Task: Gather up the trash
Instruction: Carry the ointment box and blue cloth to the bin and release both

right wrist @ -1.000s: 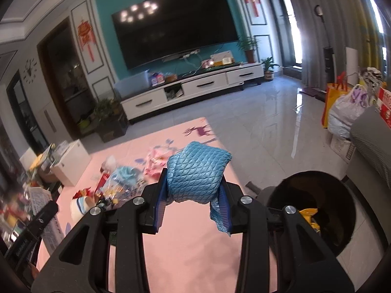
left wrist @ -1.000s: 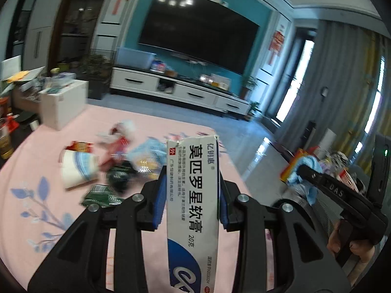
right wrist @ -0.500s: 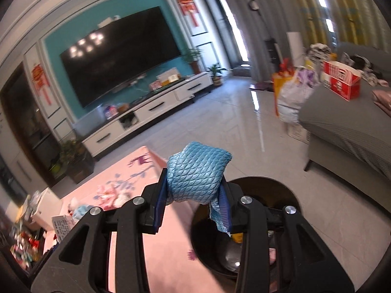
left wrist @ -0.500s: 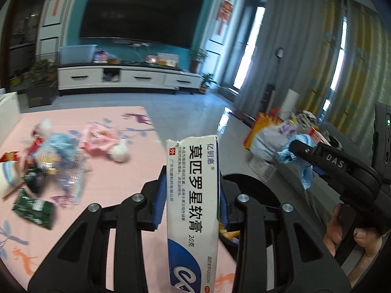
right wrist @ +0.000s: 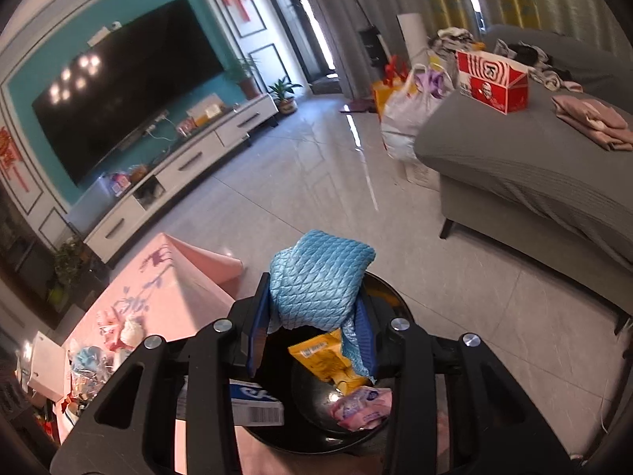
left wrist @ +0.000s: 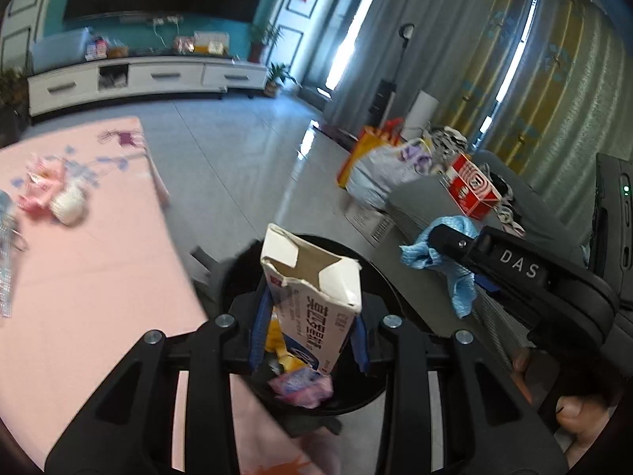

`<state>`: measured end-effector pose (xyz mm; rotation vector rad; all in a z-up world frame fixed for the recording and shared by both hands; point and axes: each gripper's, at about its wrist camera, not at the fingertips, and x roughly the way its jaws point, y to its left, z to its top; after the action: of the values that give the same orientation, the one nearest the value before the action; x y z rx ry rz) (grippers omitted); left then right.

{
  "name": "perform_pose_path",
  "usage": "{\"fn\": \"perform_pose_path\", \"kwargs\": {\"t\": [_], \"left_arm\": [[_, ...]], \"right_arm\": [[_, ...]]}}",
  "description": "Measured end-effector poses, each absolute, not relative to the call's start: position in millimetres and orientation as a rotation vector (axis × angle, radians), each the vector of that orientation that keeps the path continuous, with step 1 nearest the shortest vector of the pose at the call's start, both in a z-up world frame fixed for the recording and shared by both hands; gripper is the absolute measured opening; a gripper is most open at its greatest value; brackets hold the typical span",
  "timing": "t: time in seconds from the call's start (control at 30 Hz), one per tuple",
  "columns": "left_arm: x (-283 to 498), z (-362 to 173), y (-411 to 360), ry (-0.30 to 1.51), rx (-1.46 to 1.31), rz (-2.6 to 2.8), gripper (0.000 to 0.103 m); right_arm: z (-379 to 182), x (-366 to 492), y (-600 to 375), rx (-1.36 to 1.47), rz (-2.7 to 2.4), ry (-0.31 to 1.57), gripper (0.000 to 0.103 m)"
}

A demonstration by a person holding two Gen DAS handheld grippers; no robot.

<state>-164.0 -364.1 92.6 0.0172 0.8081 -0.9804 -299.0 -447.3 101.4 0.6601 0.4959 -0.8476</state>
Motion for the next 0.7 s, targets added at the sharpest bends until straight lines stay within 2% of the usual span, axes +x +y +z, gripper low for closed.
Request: {"fn": "perform_pose_path", "kwargs": {"t": [0.7], "left_arm": [[-154.8, 40.3, -397.2, 0.942, 0.079, -0.936, 0.035]], "right_arm": [[61.8, -275.3, -470.5, 0.722, -0.833, 0.690, 0.040]]}}
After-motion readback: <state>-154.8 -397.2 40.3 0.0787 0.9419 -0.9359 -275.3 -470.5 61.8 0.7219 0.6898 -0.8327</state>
